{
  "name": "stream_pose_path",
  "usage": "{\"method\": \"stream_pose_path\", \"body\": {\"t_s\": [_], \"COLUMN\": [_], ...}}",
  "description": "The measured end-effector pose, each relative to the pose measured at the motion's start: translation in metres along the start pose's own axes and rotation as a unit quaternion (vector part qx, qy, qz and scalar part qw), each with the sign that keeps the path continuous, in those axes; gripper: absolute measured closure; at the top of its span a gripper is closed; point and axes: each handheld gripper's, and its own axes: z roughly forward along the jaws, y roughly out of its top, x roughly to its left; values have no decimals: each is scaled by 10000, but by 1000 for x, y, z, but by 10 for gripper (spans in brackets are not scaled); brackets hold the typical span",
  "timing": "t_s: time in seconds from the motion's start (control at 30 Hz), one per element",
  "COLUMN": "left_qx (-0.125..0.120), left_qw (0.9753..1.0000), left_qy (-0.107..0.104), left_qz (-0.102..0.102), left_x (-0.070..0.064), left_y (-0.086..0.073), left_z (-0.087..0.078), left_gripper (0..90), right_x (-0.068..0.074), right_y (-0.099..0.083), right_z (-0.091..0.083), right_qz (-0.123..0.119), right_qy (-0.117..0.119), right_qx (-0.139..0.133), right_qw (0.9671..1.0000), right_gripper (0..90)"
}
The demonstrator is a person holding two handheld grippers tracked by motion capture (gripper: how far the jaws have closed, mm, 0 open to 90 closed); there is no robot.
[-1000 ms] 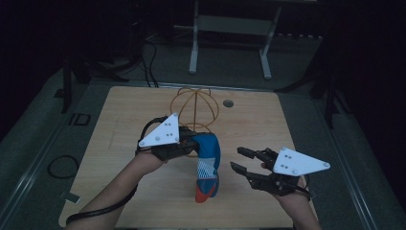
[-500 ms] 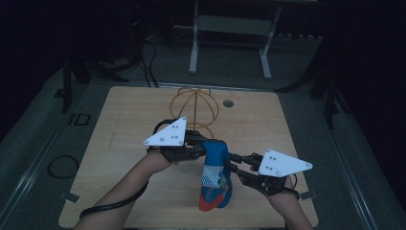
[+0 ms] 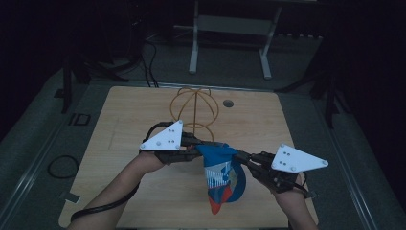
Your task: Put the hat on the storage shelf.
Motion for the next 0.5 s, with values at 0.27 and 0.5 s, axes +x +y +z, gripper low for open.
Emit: {"method": "stream_pose_path", "body": {"t_s": [0.27,0.5], "left_qx": [320,392], "left_qw": [9989,9975], "left_qy": [286,503], "left_qz": [-191,-314], "left_x": [3,3], "left_y": [-2,-4], "left_z": [-15,-30], "left_gripper": [663,618], "right_x": [-6,-8], "right_y": [7,11], "right_z": [-11,-15], "right_qz": [87,91], "right_qy": [-129,-199], "right_qx": [-147,-156], "right_qw": [9998,9996], "right_gripper": [900,900]}}
